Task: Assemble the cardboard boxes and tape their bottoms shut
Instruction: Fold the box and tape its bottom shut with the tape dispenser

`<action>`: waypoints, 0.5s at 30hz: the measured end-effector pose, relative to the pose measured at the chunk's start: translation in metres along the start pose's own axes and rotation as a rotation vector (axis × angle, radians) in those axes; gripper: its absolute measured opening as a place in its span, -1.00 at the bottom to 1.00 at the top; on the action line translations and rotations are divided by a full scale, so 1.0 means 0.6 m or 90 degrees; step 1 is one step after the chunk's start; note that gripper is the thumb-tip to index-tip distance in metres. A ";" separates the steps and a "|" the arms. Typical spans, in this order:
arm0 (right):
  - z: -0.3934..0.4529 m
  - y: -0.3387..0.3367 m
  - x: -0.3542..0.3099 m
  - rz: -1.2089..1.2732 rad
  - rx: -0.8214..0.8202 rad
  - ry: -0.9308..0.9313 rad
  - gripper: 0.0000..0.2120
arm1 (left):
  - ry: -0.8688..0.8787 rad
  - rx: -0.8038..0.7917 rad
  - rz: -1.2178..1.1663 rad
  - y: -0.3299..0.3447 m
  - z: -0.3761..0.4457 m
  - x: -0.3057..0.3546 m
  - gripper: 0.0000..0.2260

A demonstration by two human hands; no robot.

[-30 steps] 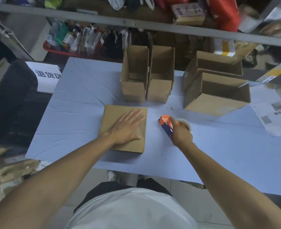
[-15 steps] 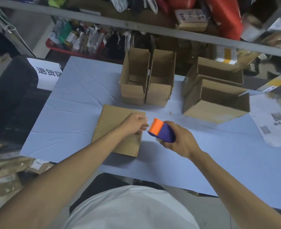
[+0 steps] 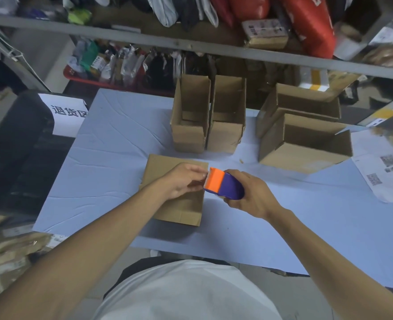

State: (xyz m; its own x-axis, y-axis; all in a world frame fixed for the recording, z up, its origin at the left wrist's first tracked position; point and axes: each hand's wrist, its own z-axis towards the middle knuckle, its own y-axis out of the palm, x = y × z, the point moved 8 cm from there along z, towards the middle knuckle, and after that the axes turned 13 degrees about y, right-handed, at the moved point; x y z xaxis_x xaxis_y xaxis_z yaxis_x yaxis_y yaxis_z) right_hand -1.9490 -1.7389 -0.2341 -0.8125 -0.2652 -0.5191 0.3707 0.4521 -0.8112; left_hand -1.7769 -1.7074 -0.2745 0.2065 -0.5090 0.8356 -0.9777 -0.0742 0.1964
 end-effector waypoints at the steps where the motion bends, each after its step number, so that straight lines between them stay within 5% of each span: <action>1: 0.000 0.001 -0.003 -0.002 -0.001 -0.001 -0.32 | -0.008 0.002 -0.011 -0.002 -0.002 -0.001 -0.81; 15: -0.011 0.011 -0.024 0.026 0.009 0.012 -0.33 | -0.003 -0.024 -0.021 -0.016 -0.021 0.000 -0.83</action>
State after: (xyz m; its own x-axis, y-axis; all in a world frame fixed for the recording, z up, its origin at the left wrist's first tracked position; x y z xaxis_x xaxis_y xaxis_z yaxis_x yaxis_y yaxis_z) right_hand -1.9379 -1.7265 -0.2300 -0.8054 -0.2306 -0.5461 0.4092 0.4503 -0.7936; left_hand -1.7671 -1.6957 -0.2700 0.2383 -0.5102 0.8264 -0.9682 -0.0584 0.2431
